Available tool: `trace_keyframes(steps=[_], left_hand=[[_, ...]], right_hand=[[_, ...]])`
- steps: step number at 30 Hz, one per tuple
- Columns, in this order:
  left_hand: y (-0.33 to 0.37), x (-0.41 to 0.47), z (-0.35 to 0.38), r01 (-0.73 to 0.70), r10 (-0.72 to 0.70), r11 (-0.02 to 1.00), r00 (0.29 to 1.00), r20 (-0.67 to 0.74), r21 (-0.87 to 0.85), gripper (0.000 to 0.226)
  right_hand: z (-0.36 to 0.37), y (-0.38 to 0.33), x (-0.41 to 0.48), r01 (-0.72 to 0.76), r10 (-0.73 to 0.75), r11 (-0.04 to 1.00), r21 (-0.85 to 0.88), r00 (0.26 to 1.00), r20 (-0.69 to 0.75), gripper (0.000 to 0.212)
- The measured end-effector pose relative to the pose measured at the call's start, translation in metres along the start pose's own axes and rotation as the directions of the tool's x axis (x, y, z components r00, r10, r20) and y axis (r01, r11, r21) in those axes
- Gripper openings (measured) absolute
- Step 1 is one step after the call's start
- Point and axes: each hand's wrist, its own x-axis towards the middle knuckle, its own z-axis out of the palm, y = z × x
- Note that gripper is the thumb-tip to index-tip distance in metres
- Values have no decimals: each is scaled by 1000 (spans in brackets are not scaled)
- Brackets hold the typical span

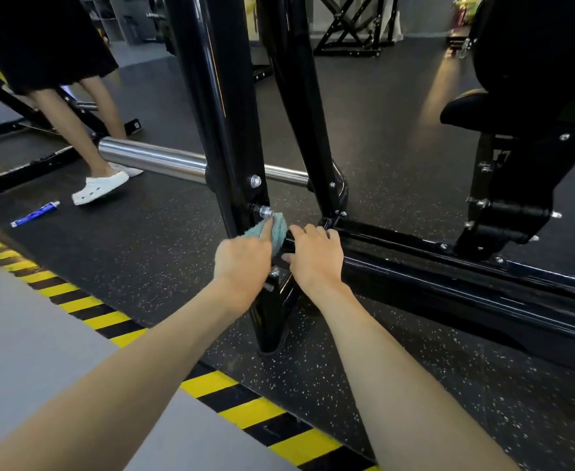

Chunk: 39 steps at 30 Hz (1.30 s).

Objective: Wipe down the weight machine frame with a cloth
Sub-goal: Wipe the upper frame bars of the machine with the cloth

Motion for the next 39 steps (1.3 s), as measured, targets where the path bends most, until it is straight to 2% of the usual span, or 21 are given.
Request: trace_keyframes(steps=[3,6,11,14,17,21,24,27,29,32,36,39], left_hand=[[-12,-21,12,-48,47,995,999,22,93,77],[-10,-20,16,-37,34,992,999,23,121,73],[0,4,0,11,-12,999,1000,-20,-46,73],[5,4,-6,52,-48,991,998,35,-126,70],[9,-20,7,59,-48,992,994,103,-109,69],[-6,-65,40,-22,25,999,991,129,-30,70],[-16,-63,27,-46,47,999,998,42,-19,79],[-25,-37,7,-54,56,998,992,-110,18,85],[-25,-26,-2,-79,84,996,975,-207,30,79],[-18,-14,12,-108,108,994,994,-8,-14,81],[-12,-7,21,-66,67,997,997,-48,31,96],[-1,6,12,-17,15,998,999,-46,-55,79]], right_hand=[[2,0,1,-9,9,1000,-14,1000,-8,56],[4,-1,3,-18,17,1000,-21,1000,-11,57],[2,-4,2,-34,33,999,-27,999,-16,54],[0,-6,1,-40,40,999,-21,999,11,54],[-2,-6,2,-53,53,998,-21,998,20,55],[-1,-6,1,-42,43,999,-30,999,31,56],[1,-5,2,-35,36,998,-47,999,19,58],[2,-6,2,-36,37,998,-41,999,14,55],[2,-6,3,-39,40,997,-59,999,12,49],[2,-6,4,-27,28,997,-73,1000,4,54],[3,-3,6,-16,16,996,-85,1000,-3,56],[2,-4,4,-19,18,996,-83,1000,-3,56]])
